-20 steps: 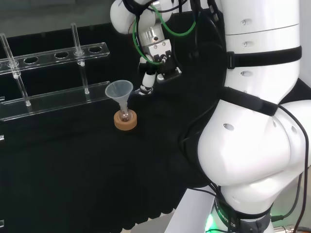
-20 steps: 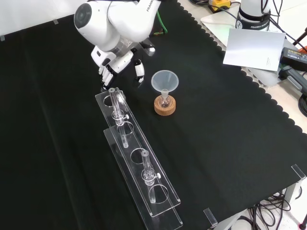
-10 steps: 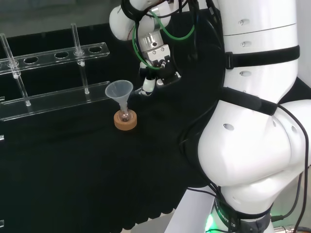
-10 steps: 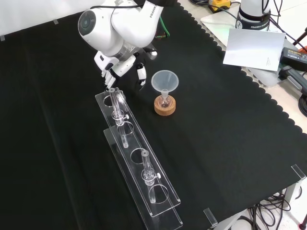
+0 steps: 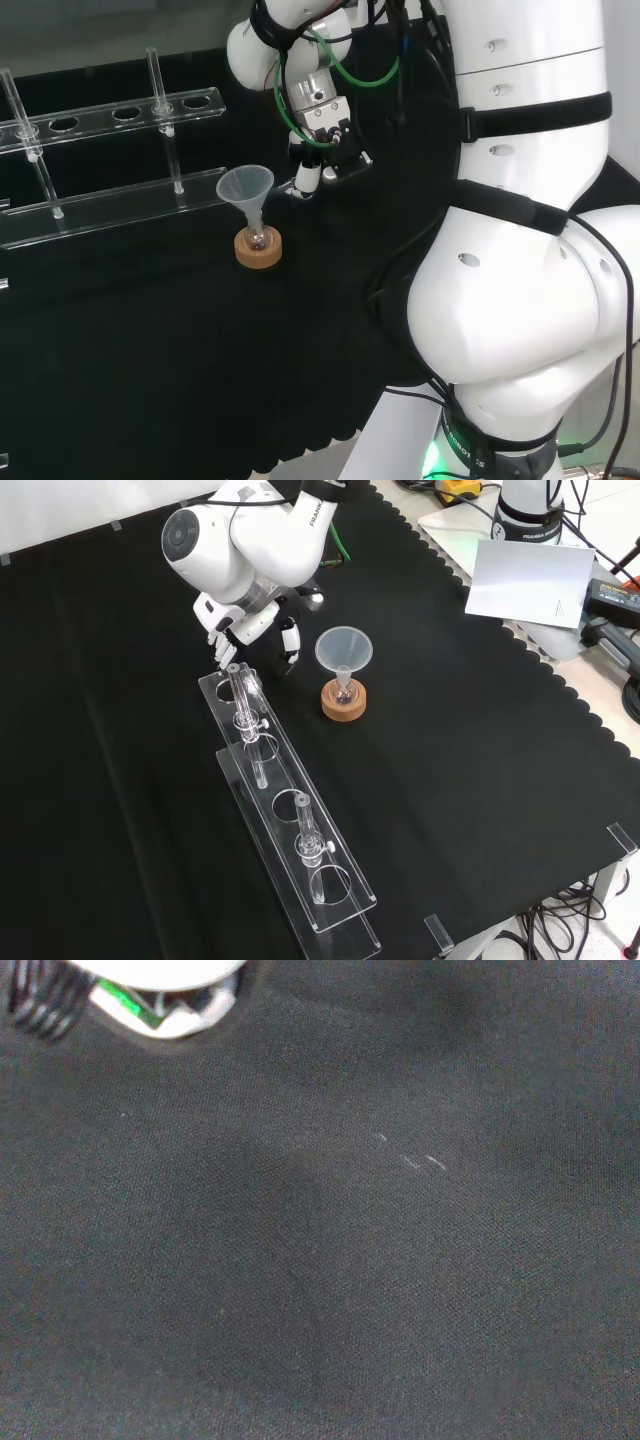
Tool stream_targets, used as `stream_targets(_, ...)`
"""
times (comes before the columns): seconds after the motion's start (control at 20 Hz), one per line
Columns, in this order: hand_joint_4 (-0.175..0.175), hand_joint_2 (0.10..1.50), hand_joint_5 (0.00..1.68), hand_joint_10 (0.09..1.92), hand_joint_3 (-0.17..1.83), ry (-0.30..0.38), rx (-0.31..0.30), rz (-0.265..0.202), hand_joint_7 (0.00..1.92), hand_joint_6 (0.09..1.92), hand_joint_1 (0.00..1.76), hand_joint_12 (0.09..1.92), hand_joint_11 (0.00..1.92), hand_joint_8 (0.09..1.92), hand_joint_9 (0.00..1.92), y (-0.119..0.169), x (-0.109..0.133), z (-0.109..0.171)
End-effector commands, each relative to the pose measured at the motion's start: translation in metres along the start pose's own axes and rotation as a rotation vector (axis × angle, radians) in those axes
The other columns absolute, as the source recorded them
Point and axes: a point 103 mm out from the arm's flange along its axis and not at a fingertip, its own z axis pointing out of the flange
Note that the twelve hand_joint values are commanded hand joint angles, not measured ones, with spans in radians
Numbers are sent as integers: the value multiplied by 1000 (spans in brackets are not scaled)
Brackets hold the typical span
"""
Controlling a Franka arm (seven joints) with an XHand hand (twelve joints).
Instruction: Pick up the weighing funnel.
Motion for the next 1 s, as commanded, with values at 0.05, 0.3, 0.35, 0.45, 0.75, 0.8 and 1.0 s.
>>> stream_targets(0.05, -17, 549, 604, 552, 660, -13, -21, -24, 416, 154, 900, 1310, 465, 657, 646, 9, 3, 3)
stream_targets(0.3, -13, 550, 616, 544, 659, -16, -11, -34, 444, 173, 908, 1302, 480, 657, 661, 15, 4, 4)
stream_targets(0.35, -12, 550, 620, 543, 659, -17, -10, -36, 446, 177, 909, 1301, 481, 657, 662, 16, 5, 4)
stream_targets(0.45, -10, 551, 629, 541, 659, -18, -7, -37, 449, 185, 909, 1299, 482, 656, 664, 17, 5, 6)
stream_targets(0.75, 3, 558, 667, 521, 653, -25, -3, -31, 459, 320, 912, 1287, 492, 640, 678, 18, 6, 6)
stream_targets(0.8, 5, 559, 647, 513, 652, -25, -3, -30, 461, 396, 913, 1288, 492, 636, 682, 19, 5, 6)
stream_targets(1.0, 8, 562, 608, 506, 653, -19, -6, -23, 461, 541, 914, 1289, 494, 634, 689, 19, 4, 8)
